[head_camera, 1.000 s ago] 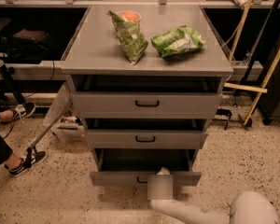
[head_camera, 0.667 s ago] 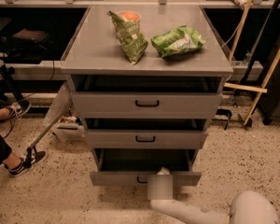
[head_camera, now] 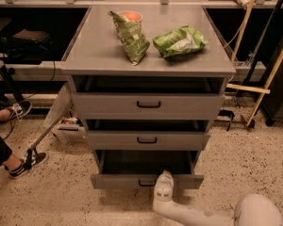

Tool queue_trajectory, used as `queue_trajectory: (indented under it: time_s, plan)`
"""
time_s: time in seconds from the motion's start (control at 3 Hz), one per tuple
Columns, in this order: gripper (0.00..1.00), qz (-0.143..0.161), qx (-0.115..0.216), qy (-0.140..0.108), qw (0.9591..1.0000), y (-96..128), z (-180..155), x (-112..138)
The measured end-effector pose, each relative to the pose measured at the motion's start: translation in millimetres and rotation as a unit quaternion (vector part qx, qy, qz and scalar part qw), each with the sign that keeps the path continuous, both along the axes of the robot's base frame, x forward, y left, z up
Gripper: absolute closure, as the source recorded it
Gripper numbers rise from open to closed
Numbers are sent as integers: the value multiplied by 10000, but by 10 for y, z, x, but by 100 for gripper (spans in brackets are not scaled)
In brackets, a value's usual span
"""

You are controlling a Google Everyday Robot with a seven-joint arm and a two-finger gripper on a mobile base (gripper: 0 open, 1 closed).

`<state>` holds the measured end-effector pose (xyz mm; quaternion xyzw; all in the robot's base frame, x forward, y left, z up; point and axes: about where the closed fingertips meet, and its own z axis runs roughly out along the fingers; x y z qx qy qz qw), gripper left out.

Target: Open bottom drawer

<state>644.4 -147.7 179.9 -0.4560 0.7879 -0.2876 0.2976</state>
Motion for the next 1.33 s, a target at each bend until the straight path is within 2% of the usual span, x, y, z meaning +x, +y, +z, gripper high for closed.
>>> queue_trajectory:
  time_s: [1.33]
  plan:
    - [100, -11, 3, -86, 10000, -35, 23, -208]
